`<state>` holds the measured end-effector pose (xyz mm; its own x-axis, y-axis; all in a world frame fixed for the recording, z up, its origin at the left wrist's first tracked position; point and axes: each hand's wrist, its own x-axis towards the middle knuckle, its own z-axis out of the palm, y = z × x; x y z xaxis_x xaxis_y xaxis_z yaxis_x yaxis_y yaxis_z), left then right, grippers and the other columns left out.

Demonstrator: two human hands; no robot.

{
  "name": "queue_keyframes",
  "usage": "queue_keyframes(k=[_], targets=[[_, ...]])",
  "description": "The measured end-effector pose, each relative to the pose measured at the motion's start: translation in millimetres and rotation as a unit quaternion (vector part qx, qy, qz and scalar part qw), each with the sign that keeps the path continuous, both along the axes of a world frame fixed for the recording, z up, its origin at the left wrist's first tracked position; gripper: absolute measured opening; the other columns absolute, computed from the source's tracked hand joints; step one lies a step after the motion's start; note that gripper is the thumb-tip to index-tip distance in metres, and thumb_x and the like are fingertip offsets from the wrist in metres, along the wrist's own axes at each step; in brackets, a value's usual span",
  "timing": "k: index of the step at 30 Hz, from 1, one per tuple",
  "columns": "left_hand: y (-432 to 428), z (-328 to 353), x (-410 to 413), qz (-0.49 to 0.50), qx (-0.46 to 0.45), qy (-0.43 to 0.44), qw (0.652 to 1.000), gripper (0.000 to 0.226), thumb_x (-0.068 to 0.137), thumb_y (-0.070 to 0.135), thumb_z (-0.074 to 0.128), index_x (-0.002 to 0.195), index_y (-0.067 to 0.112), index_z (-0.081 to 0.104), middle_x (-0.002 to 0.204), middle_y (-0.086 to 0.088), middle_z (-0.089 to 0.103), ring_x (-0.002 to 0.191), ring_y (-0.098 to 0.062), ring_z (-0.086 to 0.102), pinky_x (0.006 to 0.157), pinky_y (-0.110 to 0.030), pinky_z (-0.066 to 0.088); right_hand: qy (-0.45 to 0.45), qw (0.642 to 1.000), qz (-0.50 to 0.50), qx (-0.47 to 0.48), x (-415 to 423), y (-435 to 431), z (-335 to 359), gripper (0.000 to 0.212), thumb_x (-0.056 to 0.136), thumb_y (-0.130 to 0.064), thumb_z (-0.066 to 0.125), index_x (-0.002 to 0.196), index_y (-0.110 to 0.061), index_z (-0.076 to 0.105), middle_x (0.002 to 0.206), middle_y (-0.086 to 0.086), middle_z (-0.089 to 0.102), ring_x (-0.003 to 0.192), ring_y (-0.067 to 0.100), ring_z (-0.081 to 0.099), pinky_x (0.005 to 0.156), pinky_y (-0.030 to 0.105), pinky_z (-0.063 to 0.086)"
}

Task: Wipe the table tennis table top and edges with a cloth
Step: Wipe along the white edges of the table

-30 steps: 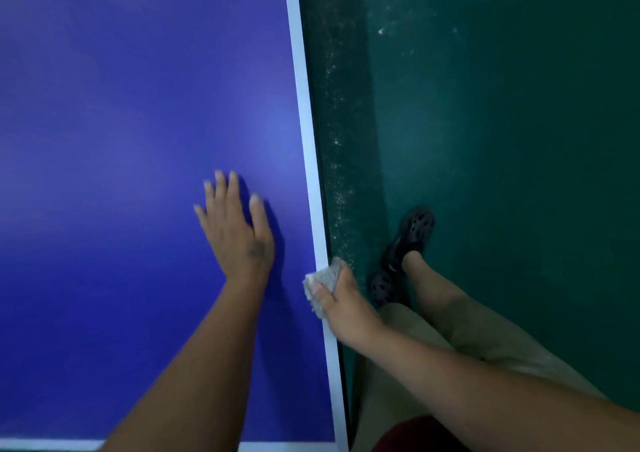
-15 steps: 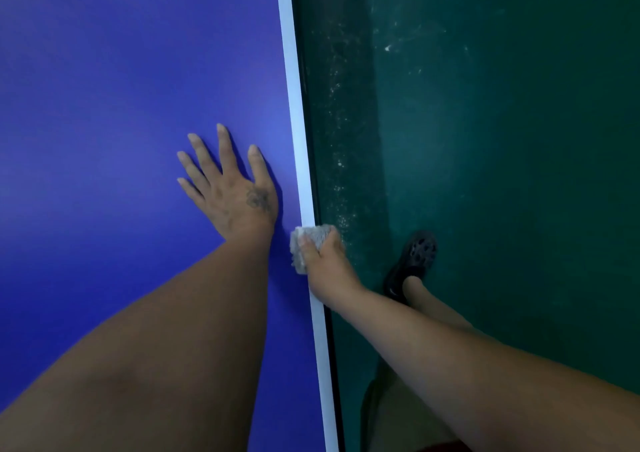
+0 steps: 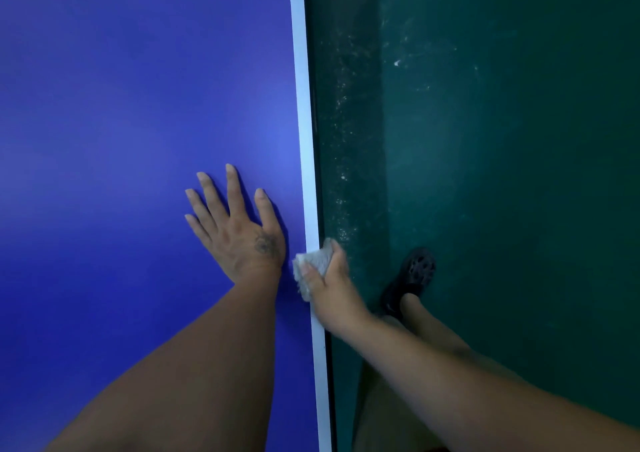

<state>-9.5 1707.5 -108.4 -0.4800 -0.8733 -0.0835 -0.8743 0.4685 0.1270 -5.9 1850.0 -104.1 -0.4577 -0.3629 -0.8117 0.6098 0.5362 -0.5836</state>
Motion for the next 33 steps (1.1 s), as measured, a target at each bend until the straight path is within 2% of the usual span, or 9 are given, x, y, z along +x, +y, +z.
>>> queue_keyframes(k=[3,7,10,13,19,24,27,30,33], targets=[[0.9,1.3,-0.5,0.000,0.001,0.005,1.000,0.064,0.109,0.057,0.031,0.170,0.038,0.027,0.181,0.001,0.009,0.168,-0.025,0.001,0.135,-0.052,0.002,-0.005,0.999,-0.017,0.027,8.2,-2.4,-0.1,0.075,0.111,-0.043,0.051,0.168,-0.013,0.013,0.168,0.009,0.029,0.148,0.020,0.038,0.119,0.028,0.032],[0.7,1.6,-0.4,0.002,-0.005,0.009,1.000,0.062,0.110,0.053,0.039,0.169,0.035,0.031,0.181,-0.001,0.012,0.168,-0.027,0.004,0.134,-0.054,0.004,0.014,0.998,-0.033,0.048,-23.1,-30.2,-4.0,0.079,0.109,-0.048,0.051,0.166,-0.003,0.019,0.167,0.018,0.031,0.153,0.030,0.036,0.125,0.037,0.031],[-0.3,0.9,-1.2,0.003,-0.006,0.016,1.000,0.063,0.109,0.053,0.040,0.169,0.035,0.032,0.181,-0.001,0.013,0.168,-0.027,0.004,0.134,-0.054,0.005,0.028,0.998,-0.041,0.030,-71.4,-51.0,-11.0,0.073,0.108,-0.052,0.052,0.158,-0.005,0.026,0.156,0.017,0.045,0.135,0.026,0.052,0.114,0.033,0.041],[-0.5,0.7,-1.3,0.001,-0.004,0.011,1.000,0.063,0.109,0.055,0.036,0.169,0.036,0.030,0.181,0.000,0.011,0.168,-0.025,0.002,0.135,-0.053,0.004,0.040,0.999,-0.022,-0.004,-108.1,-64.8,-13.9,0.075,0.108,-0.055,0.051,0.160,-0.009,0.022,0.158,0.016,0.045,0.138,0.031,0.054,0.118,0.048,0.044],[-0.7,-0.8,-0.2,-0.008,-0.019,0.026,0.999,0.062,0.109,0.052,0.040,0.168,0.033,0.034,0.180,-0.002,0.015,0.168,-0.028,0.006,0.135,-0.054,0.006,0.037,0.999,0.025,0.019,-53.1,-26.5,9.2,0.084,0.108,-0.054,0.051,0.170,-0.018,0.007,0.168,0.011,0.036,0.149,0.030,0.046,0.122,0.049,0.039],[-2.1,-2.5,-1.0,-0.010,-0.022,0.030,0.999,0.061,0.109,0.049,0.042,0.168,0.032,0.035,0.180,-0.002,0.016,0.168,-0.027,0.007,0.134,-0.055,0.008,0.031,0.998,0.018,0.055,-34.7,-22.7,15.8,0.081,0.109,-0.053,0.049,0.170,-0.015,0.012,0.174,0.007,0.027,0.156,0.023,0.035,0.126,0.039,0.033],[-2.6,-2.5,-0.4,-0.014,-0.016,0.033,0.999,0.062,0.108,0.048,0.044,0.168,0.031,0.036,0.180,-0.002,0.017,0.168,-0.028,0.007,0.134,-0.055,0.009,0.041,0.997,0.026,0.059,-72.9,-45.6,10.1,0.080,0.109,-0.053,0.049,0.168,-0.010,0.015,0.168,0.012,0.035,0.148,0.030,0.046,0.120,0.041,0.039],[-3.5,-2.7,-0.7,-0.012,-0.012,0.026,1.000,0.063,0.108,0.048,0.042,0.168,0.032,0.034,0.181,-0.001,0.015,0.168,-0.026,0.005,0.134,-0.056,0.008,0.043,0.998,0.042,0.035,-137.0,-75.9,-3.9,0.066,0.109,-0.055,0.048,0.151,-0.006,0.037,0.138,0.012,0.054,0.117,0.029,0.063,0.108,0.044,0.049],[-3.7,-3.2,-1.0,-0.012,-0.012,0.017,1.000,0.063,0.108,0.048,0.041,0.169,0.032,0.033,0.181,0.000,0.013,0.168,-0.025,0.004,0.134,-0.056,0.008,0.042,0.999,0.013,0.010,-193.5,-109.1,-6.8,0.062,0.109,-0.056,0.048,0.139,-0.002,0.045,0.123,0.013,0.054,0.103,0.027,0.060,0.099,0.044,0.053]])
